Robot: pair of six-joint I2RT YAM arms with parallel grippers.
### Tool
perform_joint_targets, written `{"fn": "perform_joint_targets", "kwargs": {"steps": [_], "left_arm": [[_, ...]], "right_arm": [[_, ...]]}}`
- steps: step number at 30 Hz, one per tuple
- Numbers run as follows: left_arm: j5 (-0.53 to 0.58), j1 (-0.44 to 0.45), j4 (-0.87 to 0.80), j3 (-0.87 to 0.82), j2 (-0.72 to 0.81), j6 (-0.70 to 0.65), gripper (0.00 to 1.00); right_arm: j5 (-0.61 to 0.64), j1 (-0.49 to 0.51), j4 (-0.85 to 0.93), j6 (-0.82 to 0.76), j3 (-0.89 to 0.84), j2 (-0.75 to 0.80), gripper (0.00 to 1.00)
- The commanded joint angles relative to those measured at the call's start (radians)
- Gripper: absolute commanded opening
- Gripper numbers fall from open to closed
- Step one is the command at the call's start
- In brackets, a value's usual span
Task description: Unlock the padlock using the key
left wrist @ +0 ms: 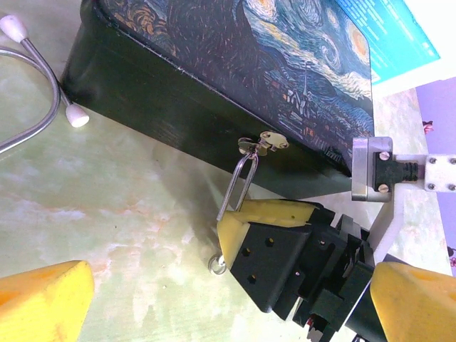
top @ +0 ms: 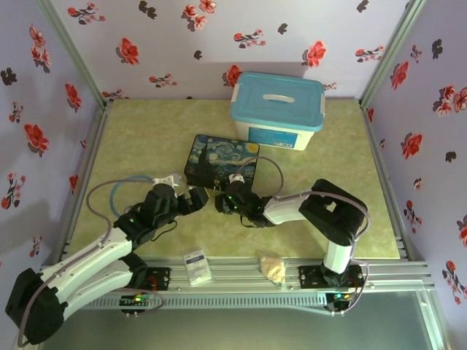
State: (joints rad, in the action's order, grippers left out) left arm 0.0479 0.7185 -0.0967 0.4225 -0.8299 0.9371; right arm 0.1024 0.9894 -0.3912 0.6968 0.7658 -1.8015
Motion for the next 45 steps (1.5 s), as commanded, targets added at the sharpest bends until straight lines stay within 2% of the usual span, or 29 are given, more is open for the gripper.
{"fn": "perform_joint_targets", "kwargs": {"steps": [1,5,11,18,22,28,34,39,45], "left_arm": [[0.003,-0.01,0.028,-0.002,-0.009,0.003,1.0],[0.003,-0.014,0.03,0.001,-0.012,-0.006,1.0],[0.005,-0.054,-0.005,0.049,-0.035,-0.063,1.0],[0.004,-0.107,-0.051,0.195,-0.163,-0.201,1.0],[0.004,-0.147,-0.053,0.265,-0.246,-0.277,1.0],[0.032,-0.209,-0.011,0.345,-0.388,-0.369,1.0],[0.033,-0.215,-0.01,0.462,-0.575,-0.471,0.99],[0.064,-0.216,-0.024,0.51,-0.677,-0.538,0.91],[0.043,-0.215,0.003,0.538,-0.749,-0.603,0.83]], "right_arm": [[-0.027,0.015,0.044,0.03,-0.019,-0.047,0.42],[-0.029,0.017,0.048,0.046,-0.022,-0.041,0.35],[-0.017,0.015,-0.022,0.107,-0.072,-0.012,0.31],[0.002,0.014,-0.17,0.195,-0.148,-0.013,0.22],[0.008,0.012,-0.19,0.201,-0.167,-0.006,0.19],[0.058,0.006,-0.223,0.254,-0.217,0.027,0.19],[0.097,0.006,-0.28,0.372,-0.257,0.018,0.21],[0.121,0.009,-0.431,0.467,-0.303,-0.033,0.2],[0.176,0.031,-0.496,0.537,-0.303,-0.079,0.2]]}}
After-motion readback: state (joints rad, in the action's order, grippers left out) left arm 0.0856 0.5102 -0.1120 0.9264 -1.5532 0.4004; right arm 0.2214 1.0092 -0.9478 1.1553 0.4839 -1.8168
